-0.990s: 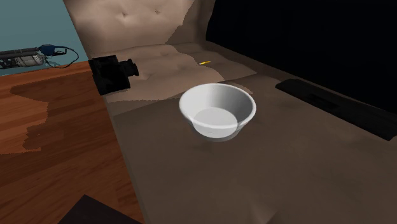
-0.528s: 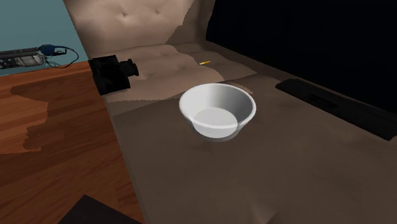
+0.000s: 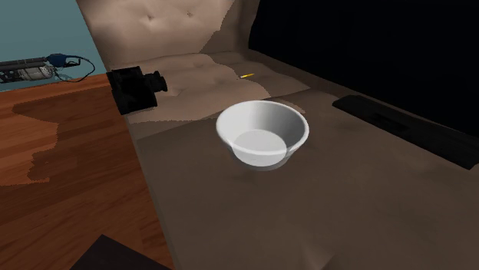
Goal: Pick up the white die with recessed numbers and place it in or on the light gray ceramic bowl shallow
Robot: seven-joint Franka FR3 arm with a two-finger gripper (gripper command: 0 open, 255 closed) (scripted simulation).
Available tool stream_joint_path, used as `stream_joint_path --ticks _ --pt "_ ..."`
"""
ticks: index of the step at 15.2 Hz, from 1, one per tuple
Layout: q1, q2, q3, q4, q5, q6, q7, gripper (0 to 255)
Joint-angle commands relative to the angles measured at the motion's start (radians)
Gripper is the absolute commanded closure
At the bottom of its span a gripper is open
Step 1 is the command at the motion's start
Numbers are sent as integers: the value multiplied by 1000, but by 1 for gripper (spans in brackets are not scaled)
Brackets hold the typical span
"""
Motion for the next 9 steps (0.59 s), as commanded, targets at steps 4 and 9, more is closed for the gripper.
stream_joint_path --ticks 4,9 --pt "-25 -7 79 12 63 -48 -19 255" --pt "-43 -14 153 30 121 -97 -36 255"
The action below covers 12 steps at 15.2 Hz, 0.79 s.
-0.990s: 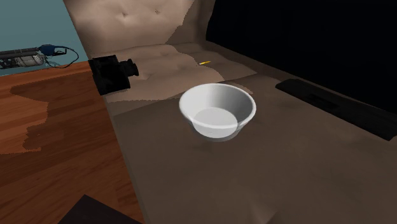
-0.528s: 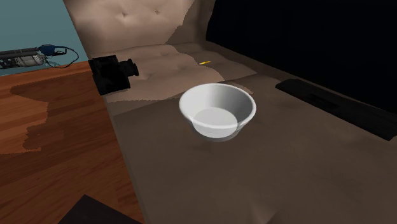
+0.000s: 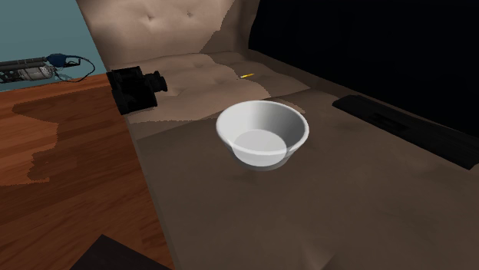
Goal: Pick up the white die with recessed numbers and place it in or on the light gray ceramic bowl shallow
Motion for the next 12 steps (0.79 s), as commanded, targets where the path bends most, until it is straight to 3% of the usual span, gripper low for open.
stream_joint_path --ticks 1,12 --pt "-7 -3 27 9 22 -20 -8 255" --pt "-21 -11 170 75 138 -129 -36 255"
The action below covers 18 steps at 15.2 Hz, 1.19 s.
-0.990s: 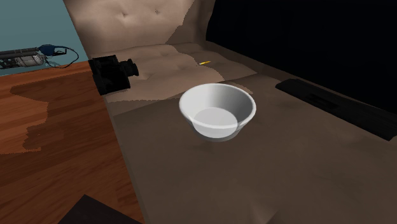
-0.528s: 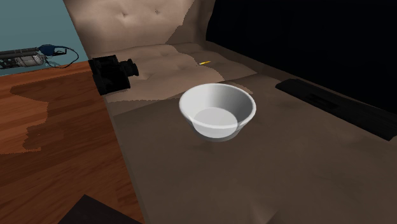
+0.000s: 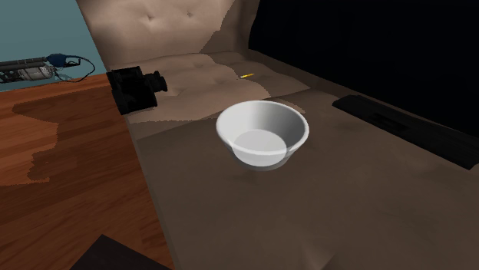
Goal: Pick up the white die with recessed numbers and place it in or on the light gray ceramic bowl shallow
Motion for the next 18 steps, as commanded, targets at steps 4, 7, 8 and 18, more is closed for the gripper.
stream_joint_path --ticks 4,7,8,18 --pt "2 2 60 42 51 -51 -12 255" --pt "4 5 92 67 78 -81 -18 255" --pt "5 6 102 76 86 -90 -20 255" --pt "20 29 193 177 165 -185 -40 255"
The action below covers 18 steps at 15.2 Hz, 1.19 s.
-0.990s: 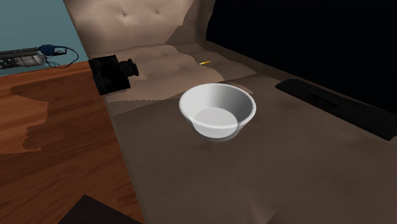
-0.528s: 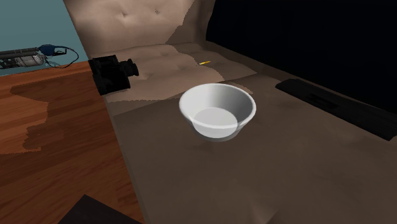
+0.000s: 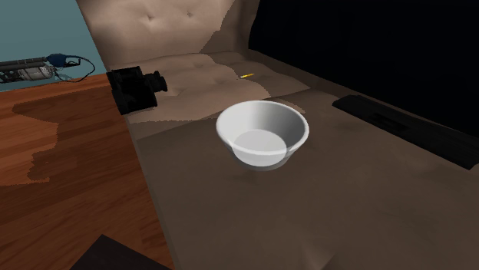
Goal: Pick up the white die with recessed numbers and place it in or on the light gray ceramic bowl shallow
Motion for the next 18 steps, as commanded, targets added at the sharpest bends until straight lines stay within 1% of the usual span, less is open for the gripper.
stream_joint_path --ticks 1,18 --pt "2 5 19 21 16 -21 -4 255" --pt "45 84 128 239 120 -177 -41 255"
